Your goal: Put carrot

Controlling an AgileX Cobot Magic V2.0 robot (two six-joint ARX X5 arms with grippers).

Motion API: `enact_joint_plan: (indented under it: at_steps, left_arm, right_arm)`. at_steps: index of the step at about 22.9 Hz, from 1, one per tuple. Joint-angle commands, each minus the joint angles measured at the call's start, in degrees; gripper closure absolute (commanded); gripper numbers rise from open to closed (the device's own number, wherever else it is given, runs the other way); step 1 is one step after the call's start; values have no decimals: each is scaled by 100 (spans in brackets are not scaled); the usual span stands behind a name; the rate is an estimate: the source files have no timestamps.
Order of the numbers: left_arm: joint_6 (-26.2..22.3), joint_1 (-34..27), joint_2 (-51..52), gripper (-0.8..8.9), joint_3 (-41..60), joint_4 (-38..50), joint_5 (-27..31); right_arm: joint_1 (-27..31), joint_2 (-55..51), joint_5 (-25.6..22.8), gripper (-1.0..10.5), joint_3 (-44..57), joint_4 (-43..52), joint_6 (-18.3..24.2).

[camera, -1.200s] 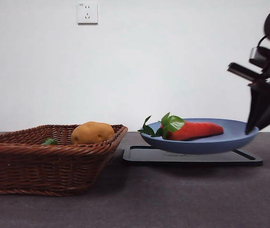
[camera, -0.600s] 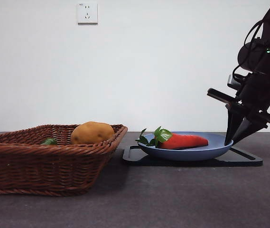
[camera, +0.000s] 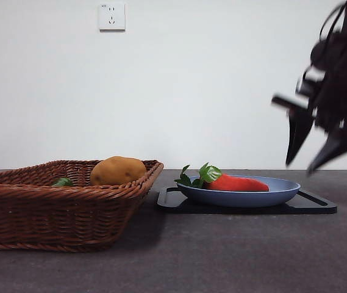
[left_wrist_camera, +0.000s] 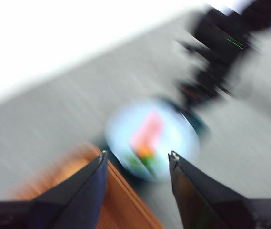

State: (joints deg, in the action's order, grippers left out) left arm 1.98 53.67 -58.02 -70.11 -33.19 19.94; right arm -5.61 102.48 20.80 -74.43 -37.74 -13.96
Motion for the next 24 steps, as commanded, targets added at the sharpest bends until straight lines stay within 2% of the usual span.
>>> enact_joint_plan:
  at_steps: [1,2,4,6,8,9,12,15,20,24]
  left_arm:
    - [-693,-98,-46,582,-79,863,487]
    - [-745,-192,-46,582,-79,1137,560]
    - [-807,-437,-46,587,-79,1443,551]
    - [-807,-693,-48,671,-79,1434,549]
    - [-811,-907,-98,788,-79,1322,544]
    - [-811,-997,-107,815,-79,1235,546]
    - [-828,-1322,-168,807,-79,841,511]
    - [-828,-1674,-173,807,-74,304,358]
    - [-826,-2264,-120,807,-33,-361,-284]
    - [-824,-2645,68,807,227,-417,-686]
  right_arm:
    - [-24,-448,-33,754,-118,-188,205]
    - [-63,-697,-66,755,-116,-297,225]
    - [-232,-1213,-455,778,-116,-544,387]
    - [-485,-1620,-859,836,-116,-702,546]
    - [-752,-1926,-1097,874,-111,-774,645]
    - [-861,-2048,-1154,890,-107,-785,678]
    - [-1255,-2426,-1241,945,-83,-809,789]
    - [-1668,-2754,-1390,944,-59,-837,802]
    - [-2282,-3305,-2159,944,33,-874,892]
    - [-2614,-3877,-2673,944,437,-638,894]
